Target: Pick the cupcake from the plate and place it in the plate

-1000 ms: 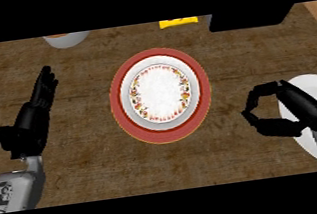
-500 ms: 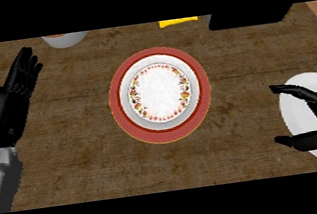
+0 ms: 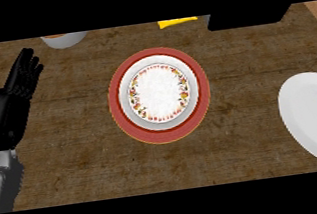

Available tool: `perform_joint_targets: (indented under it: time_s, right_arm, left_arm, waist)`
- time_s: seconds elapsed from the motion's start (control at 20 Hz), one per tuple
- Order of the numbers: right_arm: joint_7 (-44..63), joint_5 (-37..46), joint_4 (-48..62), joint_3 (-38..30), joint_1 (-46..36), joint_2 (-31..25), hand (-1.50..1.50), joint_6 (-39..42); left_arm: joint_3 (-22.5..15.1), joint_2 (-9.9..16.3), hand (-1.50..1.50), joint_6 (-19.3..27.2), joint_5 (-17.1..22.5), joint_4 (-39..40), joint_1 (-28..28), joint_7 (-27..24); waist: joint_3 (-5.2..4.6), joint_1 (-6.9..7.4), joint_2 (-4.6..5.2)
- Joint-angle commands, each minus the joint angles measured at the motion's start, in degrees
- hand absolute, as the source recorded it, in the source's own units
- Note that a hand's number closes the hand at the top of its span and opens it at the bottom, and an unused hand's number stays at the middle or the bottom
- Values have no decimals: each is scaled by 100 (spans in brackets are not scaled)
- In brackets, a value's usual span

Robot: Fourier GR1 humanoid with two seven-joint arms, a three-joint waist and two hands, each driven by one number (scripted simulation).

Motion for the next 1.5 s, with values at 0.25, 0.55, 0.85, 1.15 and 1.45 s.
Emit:
perform_joint_targets:
  time_s: [0.25, 0.55, 0.85, 1.15, 1.45]
  right_arm:
    - [1880, 1270, -576, 614, -164, -1698, -150, 838]
    - [2564, 1844, -353, 1261, -643, -1419, -150, 1537]
    - [2876, 2402, -493, 1111, -573, -1171, -150, 1619]
    - [3101, 3372, 162, 1324, -944, -668, -150, 1346]
    - [2295, 4069, 1587, 1148, -1454, -556, -150, 1236]
  left_arm:
    - [51, -5, 0, -44, -23, 135, -99, 16]
    - [68, -62, 0, -160, -73, 247, -63, -130]
    - [-145, -474, 0, 65, -416, 228, -116, -83]
    - [118, -360, 0, -108, -315, 312, -420, 142]
    - [144, -437, 0, -159, -448, -2, -149, 140]
  waist:
    - [-8, 13, 5]
    - [9, 127, 34]
    - [11, 21, 15]
    - [12, 46, 25]
    - [14, 77, 24]
